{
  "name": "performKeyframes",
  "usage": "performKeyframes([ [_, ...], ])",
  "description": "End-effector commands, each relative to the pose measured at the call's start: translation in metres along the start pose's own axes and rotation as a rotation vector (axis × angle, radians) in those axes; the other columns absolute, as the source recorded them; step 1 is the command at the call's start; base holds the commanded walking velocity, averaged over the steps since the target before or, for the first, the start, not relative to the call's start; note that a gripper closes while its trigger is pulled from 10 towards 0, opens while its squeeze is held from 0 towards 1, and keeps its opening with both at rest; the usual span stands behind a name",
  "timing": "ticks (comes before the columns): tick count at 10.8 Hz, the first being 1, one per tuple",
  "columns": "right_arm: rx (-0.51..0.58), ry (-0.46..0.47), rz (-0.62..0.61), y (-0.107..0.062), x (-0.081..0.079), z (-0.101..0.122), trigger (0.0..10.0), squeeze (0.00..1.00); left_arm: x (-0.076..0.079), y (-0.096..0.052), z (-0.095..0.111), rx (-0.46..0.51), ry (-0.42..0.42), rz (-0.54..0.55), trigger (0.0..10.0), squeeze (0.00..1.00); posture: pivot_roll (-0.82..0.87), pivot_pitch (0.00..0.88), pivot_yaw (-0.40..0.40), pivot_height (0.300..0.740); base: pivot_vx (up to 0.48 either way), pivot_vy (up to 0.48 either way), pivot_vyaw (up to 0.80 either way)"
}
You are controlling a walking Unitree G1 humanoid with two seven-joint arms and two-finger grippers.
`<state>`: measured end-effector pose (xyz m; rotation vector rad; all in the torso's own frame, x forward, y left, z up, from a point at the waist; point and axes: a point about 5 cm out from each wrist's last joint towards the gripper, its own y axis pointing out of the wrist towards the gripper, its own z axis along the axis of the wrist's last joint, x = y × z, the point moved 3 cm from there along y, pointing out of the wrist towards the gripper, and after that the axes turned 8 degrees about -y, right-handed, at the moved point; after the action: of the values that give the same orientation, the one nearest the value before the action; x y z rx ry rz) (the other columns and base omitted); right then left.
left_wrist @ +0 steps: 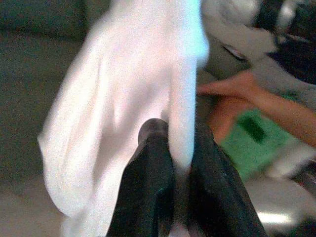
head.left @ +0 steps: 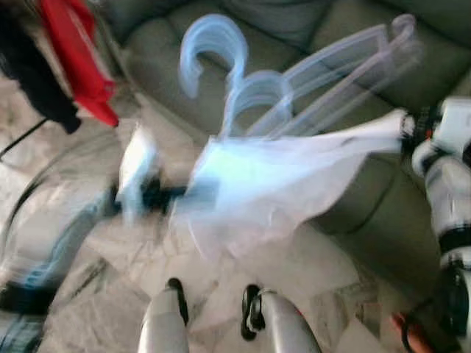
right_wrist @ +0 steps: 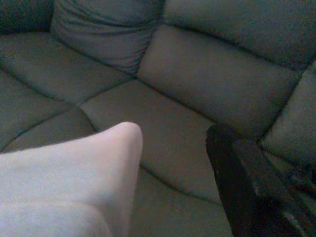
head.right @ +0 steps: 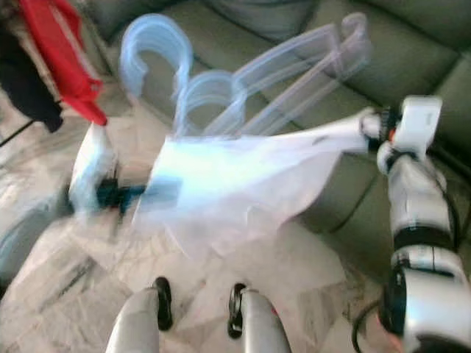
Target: Hang hanger
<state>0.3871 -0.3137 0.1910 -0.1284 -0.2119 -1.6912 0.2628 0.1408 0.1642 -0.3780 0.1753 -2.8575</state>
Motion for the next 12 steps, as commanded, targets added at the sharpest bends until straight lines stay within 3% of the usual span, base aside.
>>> performKeyframes([
  [1, 0.021, 0.021, -0.232, -0.010, 0.055, 0.010, 0.0, 0.00, -0.002, -0.022, -0.020, -0.101, -0.051, 0.032, 0.0, 0.00, 0.04, 0.264, -0.072, 0.740, 0.000, 0.000, 0.00],
  [2, 0.067, 0.011, -0.222, -0.005, 0.051, 0.022, 0.0, 0.00, 0.002, -0.024, -0.054, -0.225, -0.077, 0.020, 0.0, 0.00, 0.03, 0.262, -0.078, 0.740, 0.000, 0.000, 0.00],
  [3, 0.088, 0.019, -0.219, -0.004, 0.049, 0.026, 0.0, 0.00, 0.000, -0.025, -0.077, -0.328, -0.047, 0.041, 0.0, 0.00, 0.02, 0.261, -0.082, 0.740, 0.000, 0.000, 0.00],
  [5, 0.160, 0.041, -0.183, -0.004, 0.046, 0.035, 0.0, 0.00, -0.014, -0.022, -0.088, -0.388, 0.027, 0.117, 0.0, 0.00, 0.01, 0.259, -0.083, 0.740, 0.000, 0.000, 0.00],
  [6, 0.191, 0.056, -0.164, -0.004, 0.045, 0.039, 0.0, 0.00, -0.022, -0.021, -0.093, -0.441, 0.122, 0.154, 0.0, 0.00, 0.01, 0.258, -0.082, 0.740, 0.000, 0.000, 0.00],
  [7, 0.227, 0.050, -0.147, -0.003, 0.041, 0.046, 0.0, 0.00, -0.042, -0.023, -0.103, -0.542, 0.199, 0.269, 0.0, 0.00, 0.01, 0.258, -0.082, 0.740, 0.000, 0.000, 0.00],
  [12, 0.356, -0.008, -0.026, 0.005, 0.017, 0.080, 0.0, 0.00, -0.062, -0.037, -0.132, -0.759, 0.314, 0.358, 0.0, 0.00, 0.02, 0.253, -0.079, 0.740, 0.000, 0.000, 0.00],
])
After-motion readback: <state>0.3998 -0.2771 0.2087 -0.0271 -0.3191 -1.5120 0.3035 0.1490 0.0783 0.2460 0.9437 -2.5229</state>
